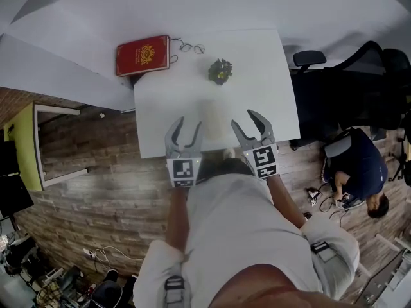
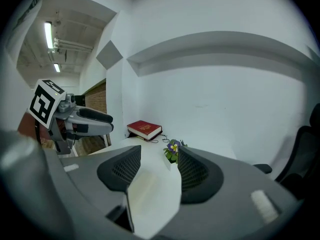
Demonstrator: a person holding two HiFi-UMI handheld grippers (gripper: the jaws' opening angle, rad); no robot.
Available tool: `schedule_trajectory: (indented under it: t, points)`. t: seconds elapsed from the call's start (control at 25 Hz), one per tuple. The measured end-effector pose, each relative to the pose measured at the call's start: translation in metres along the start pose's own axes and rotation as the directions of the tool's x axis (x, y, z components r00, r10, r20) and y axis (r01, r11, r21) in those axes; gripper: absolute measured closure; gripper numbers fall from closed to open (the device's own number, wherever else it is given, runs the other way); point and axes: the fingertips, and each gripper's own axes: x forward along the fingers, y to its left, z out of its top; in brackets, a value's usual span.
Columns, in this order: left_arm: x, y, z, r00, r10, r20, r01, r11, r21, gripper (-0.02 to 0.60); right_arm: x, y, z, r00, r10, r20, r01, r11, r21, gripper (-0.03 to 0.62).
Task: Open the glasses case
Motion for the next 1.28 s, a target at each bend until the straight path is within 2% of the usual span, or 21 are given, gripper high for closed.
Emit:
schedule_trajectory:
  t: [0.24,0.44,0.8,1.28]
  points:
    - [0.021,0.007,-0.026,0.997,-0.038,-0.066,0.037,0.999,-0.015,0.365,0.02,-0.002,-0.025,0.997,0.009,-0.077,-0.007,1.0,0.03,0.375]
    - [0.037,0.012,-0.052,0.989,-0.098,-0.112,0.095,0.995,-0.027,0.365,0.04,0.003,-0.043,0.991,-0.001,-0.131,0.008,0.999,0.049,0.375]
    - [0.059,0.021,-0.095,0.958,-0.216,-0.186,0.214,0.976,-0.031,0.365,0.069,0.018,-0.071,0.975,-0.035,-0.221,0.055,0.995,0.086,0.375]
    - [0.076,0.02,-0.133,0.912,-0.322,-0.256,0.323,0.946,-0.038,0.365,0.094,0.038,-0.112,0.942,-0.033,-0.333,0.07,0.993,0.098,0.375]
